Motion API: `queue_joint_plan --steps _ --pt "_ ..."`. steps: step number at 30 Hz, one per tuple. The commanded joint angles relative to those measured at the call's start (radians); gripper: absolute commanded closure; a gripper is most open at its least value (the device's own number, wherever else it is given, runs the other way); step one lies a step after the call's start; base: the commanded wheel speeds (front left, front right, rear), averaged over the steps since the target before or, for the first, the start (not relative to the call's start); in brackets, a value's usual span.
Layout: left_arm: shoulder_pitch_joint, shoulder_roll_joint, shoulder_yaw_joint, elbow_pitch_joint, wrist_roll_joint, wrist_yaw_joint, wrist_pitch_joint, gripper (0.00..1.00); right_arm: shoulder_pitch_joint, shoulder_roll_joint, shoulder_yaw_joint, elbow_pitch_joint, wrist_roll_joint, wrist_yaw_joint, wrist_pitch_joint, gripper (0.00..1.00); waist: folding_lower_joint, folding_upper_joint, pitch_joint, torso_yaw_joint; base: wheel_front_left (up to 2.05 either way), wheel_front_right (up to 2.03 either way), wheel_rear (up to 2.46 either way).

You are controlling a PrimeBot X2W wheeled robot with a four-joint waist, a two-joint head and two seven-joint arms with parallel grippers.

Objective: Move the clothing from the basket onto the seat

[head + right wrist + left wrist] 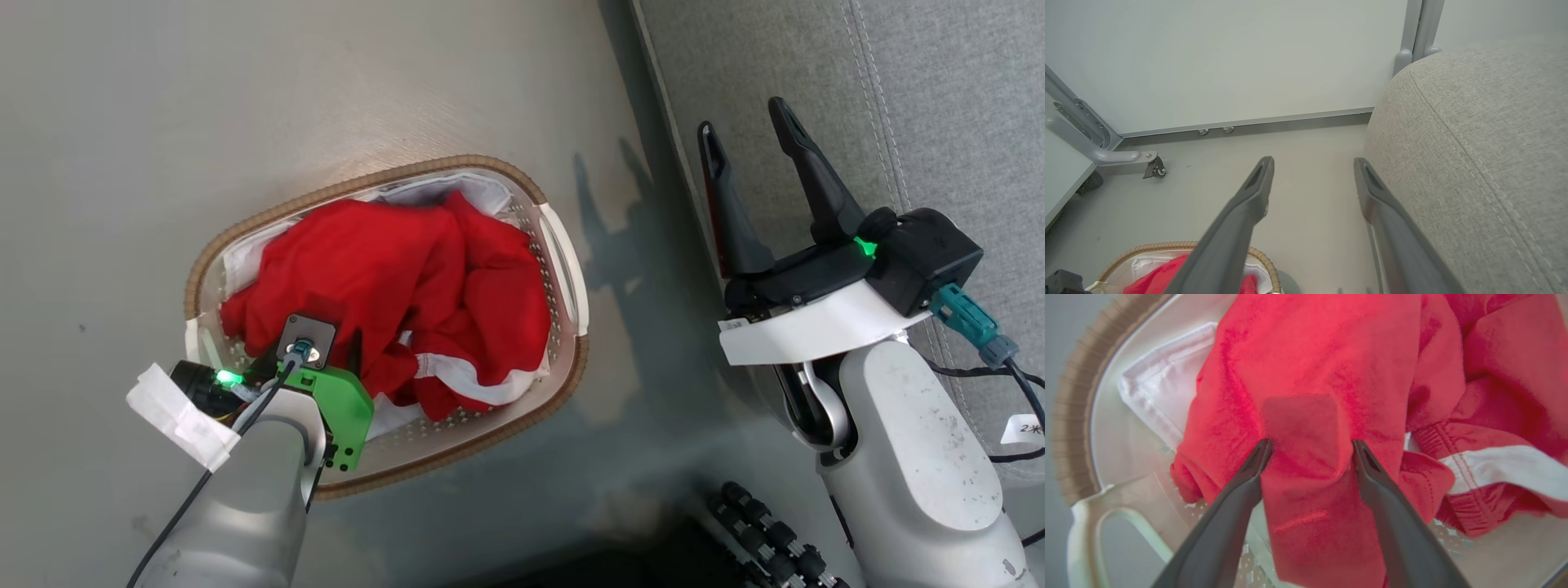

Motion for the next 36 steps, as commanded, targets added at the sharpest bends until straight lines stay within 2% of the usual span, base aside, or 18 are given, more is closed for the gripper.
queue_joint_plan --steps 1,2,3,4,5,15,23,36 --pt "-0.023 0.01 -0.001 0.014 0.011 0.009 0.011 0.0 -0.013 0.002 -0.001 0.0 0.008 0.0 -0.004 0.0 -0.0002 -0.0001 0.021 -0.019 0.0 0.0 0.0" --pt "-0.03 0.009 0.0 0.024 0.007 0.01 0.02 0.0 -0.015 0.003 0.0 0.0 0.008 0.0 -0.004 0.0 -0.0002 -0.0001 0.023 -0.02 0.0 0.0 0.0" --pt "-0.033 0.009 0.0 0.03 0.003 0.007 0.027 0.31 -0.016 0.004 0.0 0.0 0.008 0.0 -0.004 0.0 -0.0002 -0.0001 0.024 -0.021 0.0 0.0 0.0" --pt "-0.037 0.009 0.0 0.035 -0.003 0.003 0.027 0.82 -0.017 0.006 0.001 0.0 0.008 0.0 -0.004 0.0 -0.0002 -0.0001 0.025 -0.023 0.0 0.0 0.0" --pt "-0.04 0.009 0.004 0.039 -0.011 0.0 0.026 1.0 -0.018 0.007 0.002 0.001 0.009 0.0 -0.004 0.0 -0.0002 -0.0001 0.025 -0.023 0.0 0.0 0.0" --pt "0.012 -0.003 0.035 0.013 -0.071 0.006 -0.011 1.0 -0.001 0.018 0.008 0.024 0.007 0.0 -0.004 0.0 -0.0002 -0.0001 -0.065 -0.022 0.0 0.0 0.0" --pt "0.145 -0.008 0.061 -0.204 -0.11 0.003 -0.01 1.0 0.05 0.015 0.013 0.061 0.009 0.0 -0.004 0.0 -0.0002 -0.0001 -0.207 0.015 0.0 0.0 0.0" --pt "0.364 -0.014 0.08 -0.535 -0.137 -0.033 -0.01 1.0 0.198 0.003 -0.005 0.112 -0.004 0.0 -0.004 0.0 -0.0002 -0.0001 -0.461 0.108 0.0 0.0 0.0"
